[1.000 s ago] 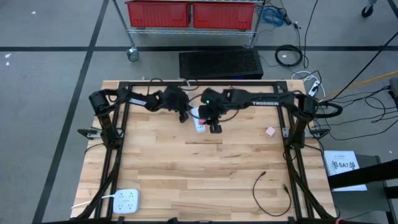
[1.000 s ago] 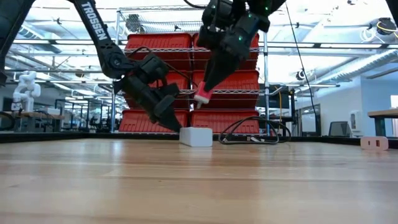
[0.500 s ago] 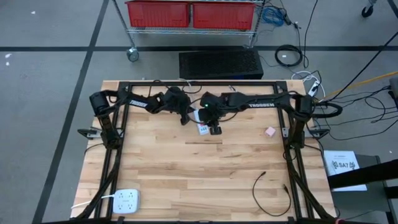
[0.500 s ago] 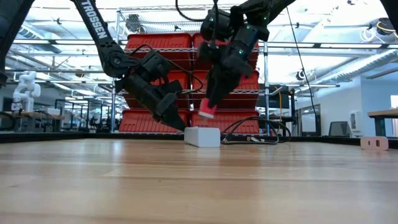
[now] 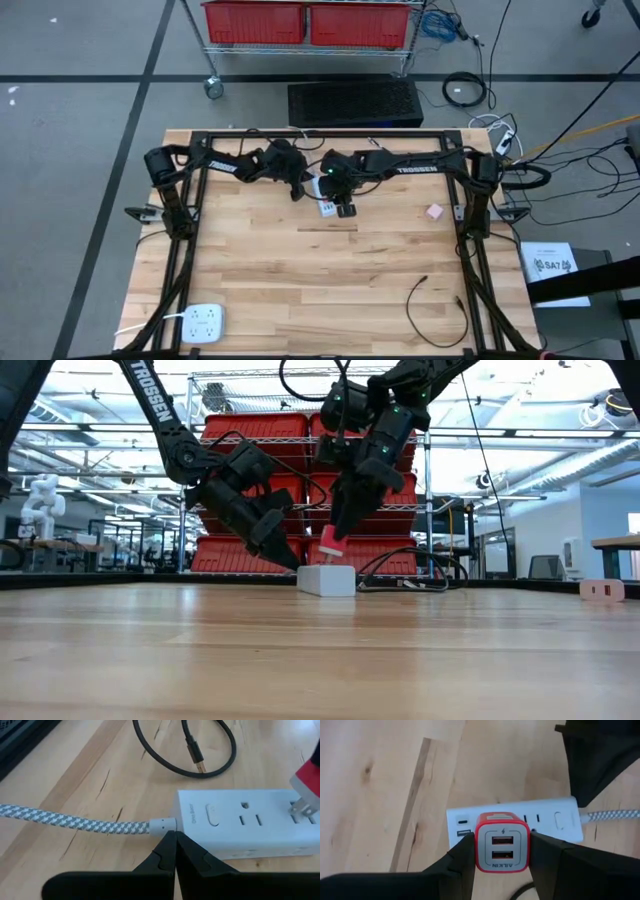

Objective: Insert USB
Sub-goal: Insert the pink charger adapter into the top white outlet extension

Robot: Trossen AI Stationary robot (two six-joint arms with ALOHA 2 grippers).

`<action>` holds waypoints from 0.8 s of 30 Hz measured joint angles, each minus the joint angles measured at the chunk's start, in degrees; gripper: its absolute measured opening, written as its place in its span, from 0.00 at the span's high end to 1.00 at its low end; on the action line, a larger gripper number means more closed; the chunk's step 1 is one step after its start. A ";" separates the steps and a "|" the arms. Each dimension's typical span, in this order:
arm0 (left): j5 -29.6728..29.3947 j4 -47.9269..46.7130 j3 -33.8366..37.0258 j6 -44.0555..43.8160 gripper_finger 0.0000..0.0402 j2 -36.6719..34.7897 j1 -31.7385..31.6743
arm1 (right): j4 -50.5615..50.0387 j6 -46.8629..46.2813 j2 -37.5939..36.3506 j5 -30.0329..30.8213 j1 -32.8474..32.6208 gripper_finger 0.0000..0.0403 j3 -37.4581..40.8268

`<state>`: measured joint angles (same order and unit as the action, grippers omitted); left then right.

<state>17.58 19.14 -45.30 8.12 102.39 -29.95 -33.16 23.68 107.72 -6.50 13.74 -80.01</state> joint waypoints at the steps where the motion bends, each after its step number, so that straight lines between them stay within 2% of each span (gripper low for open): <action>1: -0.02 0.00 0.00 0.00 0.98 0.00 0.00 | -0.02 0.00 0.01 -0.49 -0.01 0.70 0.00; 14: 0.00 -0.02 0.00 0.15 0.98 0.00 0.00 | 1.05 2.20 1.30 -1.29 -0.73 0.70 -0.20; 19: 0.10 -0.08 0.00 0.16 0.98 0.00 0.00 | -0.27 4.49 1.61 2.42 -1.22 0.70 -0.50; 24: 0.13 -0.12 0.00 0.27 0.98 0.00 0.00 | -3.25 5.27 1.57 2.60 -0.95 0.70 -1.68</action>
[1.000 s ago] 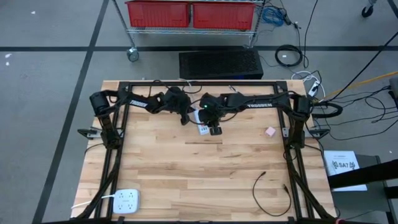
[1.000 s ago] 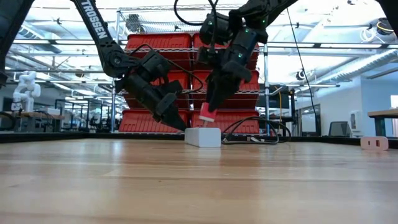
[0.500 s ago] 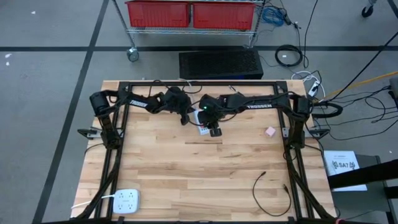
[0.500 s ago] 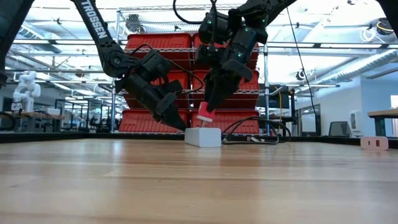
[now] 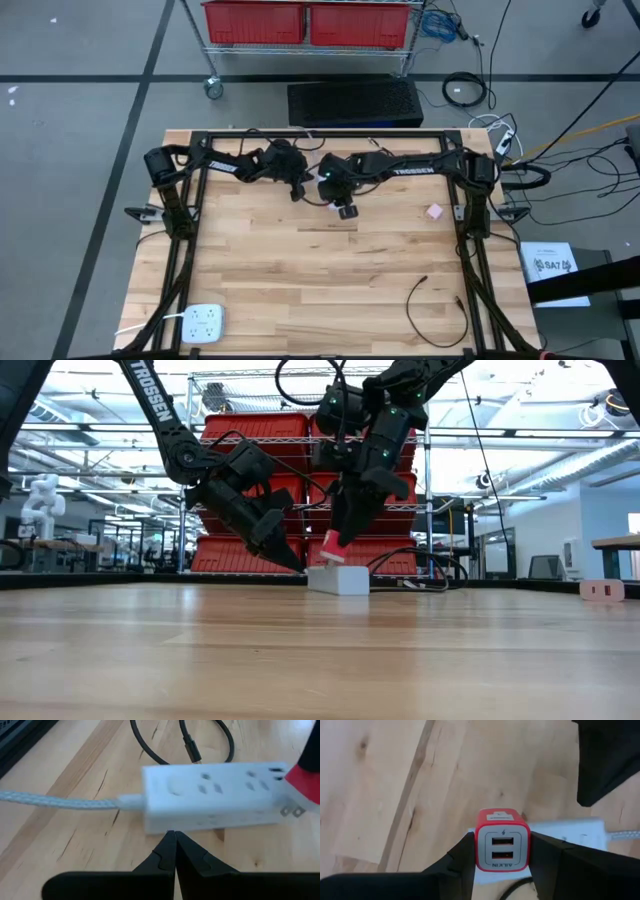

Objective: Insert USB
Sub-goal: Insert the pink charger adapter into the top white outlet extension

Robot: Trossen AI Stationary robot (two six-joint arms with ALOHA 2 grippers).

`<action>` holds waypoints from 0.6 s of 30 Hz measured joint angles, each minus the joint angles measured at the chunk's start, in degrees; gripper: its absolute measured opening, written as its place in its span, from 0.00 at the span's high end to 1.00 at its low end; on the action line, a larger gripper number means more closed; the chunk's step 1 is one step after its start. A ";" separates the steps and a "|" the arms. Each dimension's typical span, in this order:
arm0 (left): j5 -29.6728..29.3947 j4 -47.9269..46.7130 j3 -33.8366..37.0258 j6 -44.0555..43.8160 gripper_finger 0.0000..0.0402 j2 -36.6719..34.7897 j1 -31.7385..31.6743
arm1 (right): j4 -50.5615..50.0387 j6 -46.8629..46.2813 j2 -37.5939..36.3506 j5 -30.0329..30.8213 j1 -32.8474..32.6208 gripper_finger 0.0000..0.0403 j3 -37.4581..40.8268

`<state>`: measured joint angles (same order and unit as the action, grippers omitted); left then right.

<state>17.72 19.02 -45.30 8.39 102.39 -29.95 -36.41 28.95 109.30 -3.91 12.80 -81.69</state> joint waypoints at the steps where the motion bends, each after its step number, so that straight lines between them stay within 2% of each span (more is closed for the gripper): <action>1: 0.00 0.01 0.00 0.03 0.98 0.00 0.00 | -0.06 0.13 0.00 0.03 0.00 0.70 0.00; 8: 0.02 -0.05 0.00 1.01 0.98 0.00 0.00 | -3.00 0.67 -0.04 0.17 -0.04 0.70 -2.76; 11: 0.04 -0.06 0.00 1.02 0.98 0.00 0.00 | -2.97 3.26 -0.24 4.37 0.53 0.70 -4.14; 18: 0.04 -0.05 0.00 1.02 0.98 0.00 0.11 | -1.07 7.93 -0.22 5.37 6.22 0.70 -4.85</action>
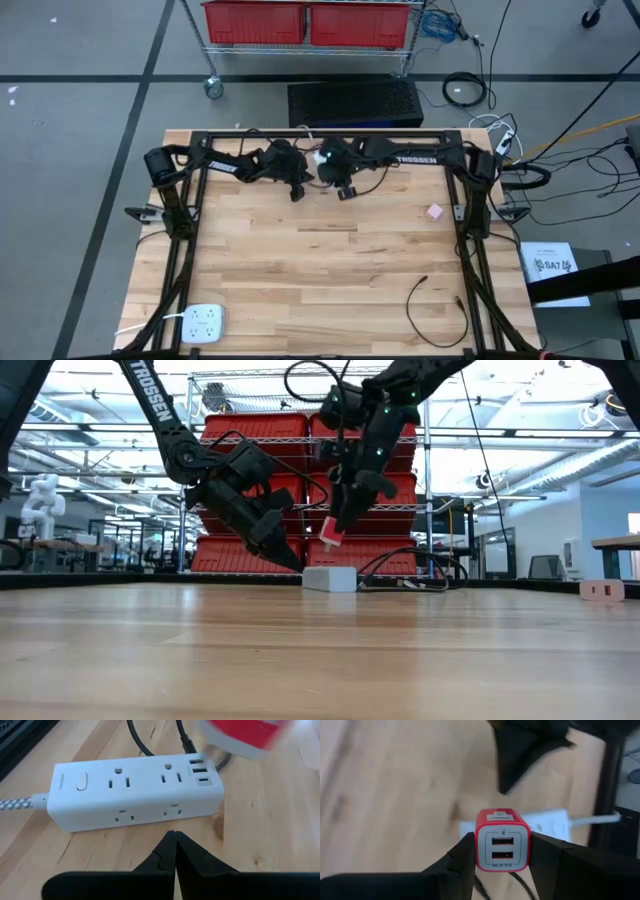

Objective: Insert USB
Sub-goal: Insert the pink charger adapter into the top white outlet extension

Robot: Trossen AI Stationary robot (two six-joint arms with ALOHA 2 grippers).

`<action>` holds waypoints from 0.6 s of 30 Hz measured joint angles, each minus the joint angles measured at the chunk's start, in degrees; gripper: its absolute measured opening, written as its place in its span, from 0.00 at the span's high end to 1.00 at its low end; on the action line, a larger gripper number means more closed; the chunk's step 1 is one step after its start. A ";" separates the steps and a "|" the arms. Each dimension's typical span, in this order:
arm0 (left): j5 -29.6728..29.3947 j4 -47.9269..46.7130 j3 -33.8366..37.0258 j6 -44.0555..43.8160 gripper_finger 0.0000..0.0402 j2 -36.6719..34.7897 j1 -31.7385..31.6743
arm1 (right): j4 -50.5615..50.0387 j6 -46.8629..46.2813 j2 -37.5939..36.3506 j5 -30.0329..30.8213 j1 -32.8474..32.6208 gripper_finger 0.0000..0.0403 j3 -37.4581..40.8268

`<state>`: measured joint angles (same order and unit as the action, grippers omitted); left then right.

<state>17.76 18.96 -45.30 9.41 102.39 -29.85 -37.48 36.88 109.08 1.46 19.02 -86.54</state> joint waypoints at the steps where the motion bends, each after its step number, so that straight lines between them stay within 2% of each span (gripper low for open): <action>1: 0.00 -0.03 0.00 0.00 0.98 0.00 -0.01 | 0.14 1.27 0.14 -0.23 0.73 0.70 0.00; 8: 0.02 -0.04 0.00 0.00 0.98 0.00 -0.02 | 0.52 7.09 2.84 -1.47 2.82 0.70 0.00; 18: 0.02 -0.40 0.00 0.00 0.98 0.00 -0.02 | 0.00 7.72 4.66 -1.62 2.78 0.70 -0.22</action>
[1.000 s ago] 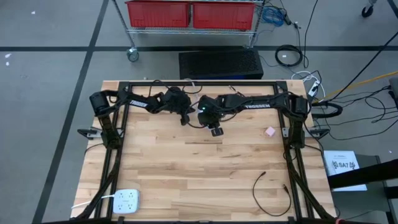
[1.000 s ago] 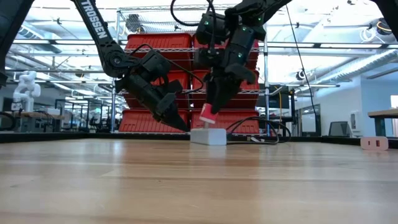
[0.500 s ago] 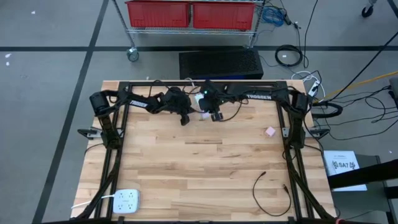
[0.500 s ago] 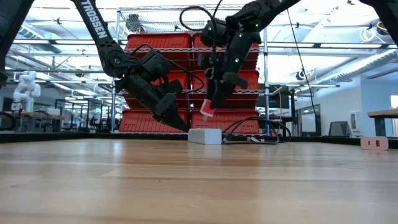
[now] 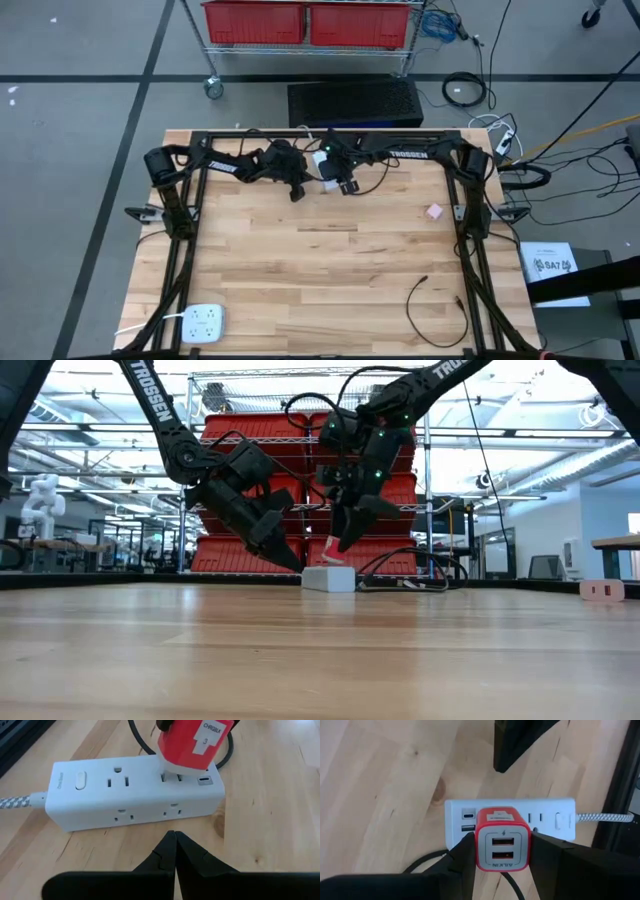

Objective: Insert USB
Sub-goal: Insert the pink charger adapter into the top white outlet extension

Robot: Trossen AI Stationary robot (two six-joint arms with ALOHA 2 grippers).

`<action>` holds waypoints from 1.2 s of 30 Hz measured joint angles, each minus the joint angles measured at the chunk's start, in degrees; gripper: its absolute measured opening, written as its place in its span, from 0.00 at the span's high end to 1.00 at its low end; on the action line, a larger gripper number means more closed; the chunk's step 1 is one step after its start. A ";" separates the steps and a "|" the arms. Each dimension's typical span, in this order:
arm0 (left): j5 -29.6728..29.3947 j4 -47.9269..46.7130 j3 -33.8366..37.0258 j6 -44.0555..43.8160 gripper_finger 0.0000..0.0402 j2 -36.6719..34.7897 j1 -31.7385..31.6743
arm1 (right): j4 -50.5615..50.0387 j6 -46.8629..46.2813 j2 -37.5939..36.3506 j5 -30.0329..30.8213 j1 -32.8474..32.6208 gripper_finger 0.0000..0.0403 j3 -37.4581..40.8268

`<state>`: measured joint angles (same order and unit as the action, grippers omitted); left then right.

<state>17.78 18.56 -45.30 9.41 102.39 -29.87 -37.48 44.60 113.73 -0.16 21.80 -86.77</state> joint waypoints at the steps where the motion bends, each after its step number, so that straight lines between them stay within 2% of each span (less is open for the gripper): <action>1: 0.00 -0.03 0.00 0.00 0.98 0.00 0.00 | -0.90 -0.22 0.02 0.00 -0.09 0.70 -0.08; 10: 0.12 -0.06 0.00 0.07 0.98 0.00 0.89 | -12.58 -6.31 -0.01 -6.80 -3.61 0.70 0.00; 17: 0.15 0.13 0.00 0.07 0.98 0.02 2.29 | -13.08 -9.51 0.39 -8.36 -6.86 0.70 -0.81; 27: -0.32 0.73 0.00 0.07 0.98 0.02 3.44 | -13.68 -12.32 0.62 -7.32 -7.88 0.70 -2.44; 31: -0.51 0.37 0.00 0.07 0.98 0.02 3.43 | -17.70 -13.45 0.59 -6.97 -7.66 0.70 -2.51; 36: -1.36 0.37 0.00 0.06 0.98 0.02 3.42 | -25.01 -15.89 0.02 0.90 -7.68 0.70 -3.09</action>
<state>16.43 18.93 -45.30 9.47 102.41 -26.44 -62.49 28.71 113.75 0.74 14.12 -89.86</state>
